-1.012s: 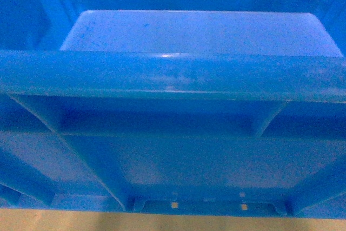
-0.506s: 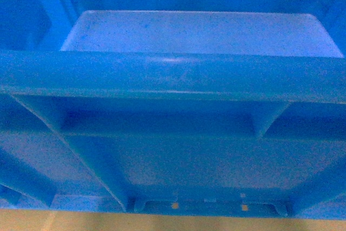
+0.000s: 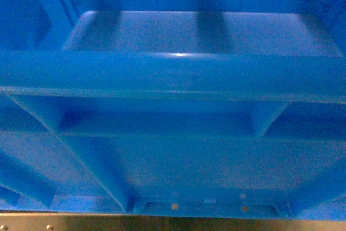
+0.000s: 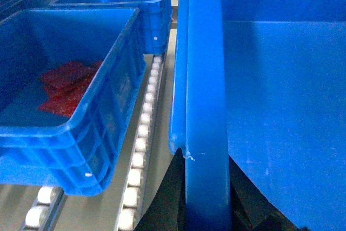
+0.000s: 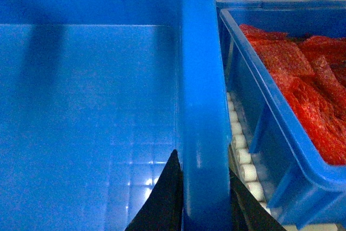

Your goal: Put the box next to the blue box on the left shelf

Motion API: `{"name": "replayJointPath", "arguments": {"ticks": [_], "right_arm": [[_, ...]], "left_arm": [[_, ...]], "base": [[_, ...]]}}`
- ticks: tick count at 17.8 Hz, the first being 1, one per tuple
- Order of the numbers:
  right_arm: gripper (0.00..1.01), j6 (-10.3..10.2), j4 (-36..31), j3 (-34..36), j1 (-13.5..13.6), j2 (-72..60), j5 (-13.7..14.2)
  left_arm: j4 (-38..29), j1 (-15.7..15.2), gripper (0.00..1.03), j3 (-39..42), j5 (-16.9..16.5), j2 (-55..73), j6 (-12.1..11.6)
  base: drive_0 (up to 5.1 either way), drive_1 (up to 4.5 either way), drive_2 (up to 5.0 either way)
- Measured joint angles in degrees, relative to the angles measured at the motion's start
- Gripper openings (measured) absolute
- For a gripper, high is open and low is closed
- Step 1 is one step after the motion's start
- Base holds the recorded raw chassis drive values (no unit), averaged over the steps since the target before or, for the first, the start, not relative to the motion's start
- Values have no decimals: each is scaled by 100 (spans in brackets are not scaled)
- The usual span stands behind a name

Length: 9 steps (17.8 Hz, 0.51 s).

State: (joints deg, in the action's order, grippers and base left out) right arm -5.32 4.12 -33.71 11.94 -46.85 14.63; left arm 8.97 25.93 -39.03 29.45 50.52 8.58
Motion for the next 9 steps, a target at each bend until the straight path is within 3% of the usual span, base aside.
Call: {"name": "replayJointPath", "arguments": {"ticks": [5, 9], "right_arm": [[10, -2, 9, 0, 0, -4, 0], [10, 0, -7, 0, 0, -44, -2]], "left_arm": [[9, 0, 9, -2, 4, -2, 0], [2, -4, 9, -2, -4, 44, 0]], "base": [[-4, 424, -431], [0, 0, 0]]}}
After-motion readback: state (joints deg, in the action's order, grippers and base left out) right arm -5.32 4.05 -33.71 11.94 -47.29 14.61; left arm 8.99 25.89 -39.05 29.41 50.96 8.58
